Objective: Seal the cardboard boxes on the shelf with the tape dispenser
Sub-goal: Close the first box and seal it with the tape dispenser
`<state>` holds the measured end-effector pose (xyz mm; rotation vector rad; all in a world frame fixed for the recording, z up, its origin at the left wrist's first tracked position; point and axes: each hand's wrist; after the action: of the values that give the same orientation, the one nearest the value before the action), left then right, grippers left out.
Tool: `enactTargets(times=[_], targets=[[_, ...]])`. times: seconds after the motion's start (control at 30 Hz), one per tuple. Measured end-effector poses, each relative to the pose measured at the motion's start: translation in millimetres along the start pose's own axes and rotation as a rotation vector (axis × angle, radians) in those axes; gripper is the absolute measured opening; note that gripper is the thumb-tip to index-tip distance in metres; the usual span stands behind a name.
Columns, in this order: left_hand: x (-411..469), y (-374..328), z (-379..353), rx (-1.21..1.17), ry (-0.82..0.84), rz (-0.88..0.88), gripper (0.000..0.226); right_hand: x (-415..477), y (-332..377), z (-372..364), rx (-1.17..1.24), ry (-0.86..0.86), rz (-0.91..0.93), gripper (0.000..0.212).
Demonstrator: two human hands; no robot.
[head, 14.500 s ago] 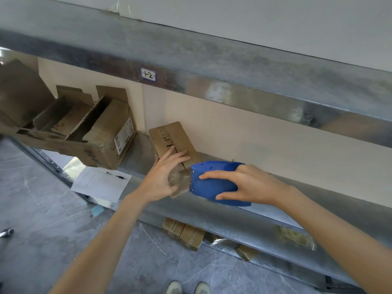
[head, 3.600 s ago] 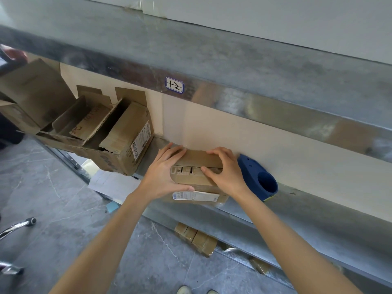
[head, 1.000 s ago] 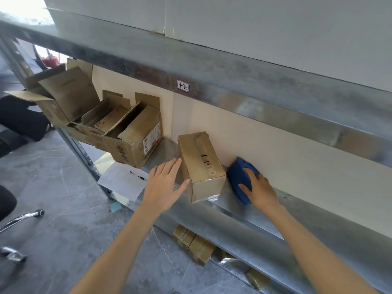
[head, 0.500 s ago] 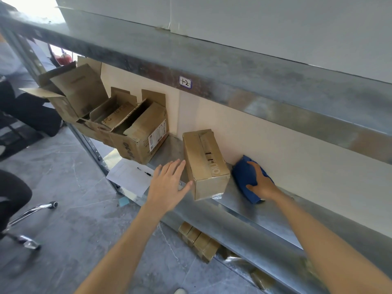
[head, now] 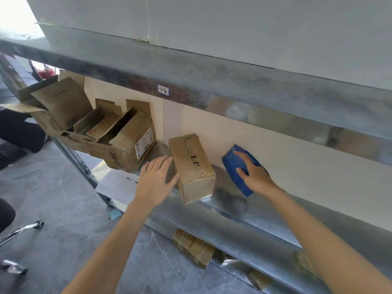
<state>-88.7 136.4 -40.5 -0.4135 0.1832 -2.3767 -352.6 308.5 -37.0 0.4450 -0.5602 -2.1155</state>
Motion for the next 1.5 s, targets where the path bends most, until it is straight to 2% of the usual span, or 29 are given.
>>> enactTargets(times=[0.13,0.37,0.5,0.7,0.8,1.1,1.27,1.5], targets=[[11.3,-13.1,8.5,-0.107,-0.018,-0.051,0.054,-16.2,26.8,25.3,-0.131,-0.118,0.077,0.04],[25.1,-26.9,26.5,-0.461,-0.009,-0.105,0.046,-37.9,59.9,38.7,-0.194,-0.201,0.355,0.05],[30.1,-22.5,30.0,-0.599,0.056,-0.117,0.045,-44.2,69.0,31.6,-0.268,-0.18,0.562,0.052],[29.3,-22.2,37.8,-0.722,0.276,-0.176,0.049,-49.7,72.3,18.5,-0.353,-0.156,0.7,0.05],[26.5,-24.0,37.3,-0.794,0.315,-0.18,0.047,-50.3,74.0,18.1,-0.386,-0.137,0.727,0.05],[24.0,-25.0,30.3,-0.811,0.213,-0.073,0.035,-57.1,78.0,21.5,-0.415,-0.081,0.69,0.053],[21.7,-21.9,26.5,-0.765,0.177,-0.03,0.044,-61.6,81.4,25.6,-0.369,-0.05,0.668,0.054],[-1.0,-5.9,23.6,-0.846,0.156,0.057,0.026,-71.5,73.0,30.7,-0.388,0.026,0.637,0.056]])
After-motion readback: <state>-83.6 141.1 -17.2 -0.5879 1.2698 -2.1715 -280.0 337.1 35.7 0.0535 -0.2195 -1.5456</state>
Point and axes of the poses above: each hand's wrist, its own x-axis towards the middle knuckle, its own z-axis out of the back of the hand, y = z × x
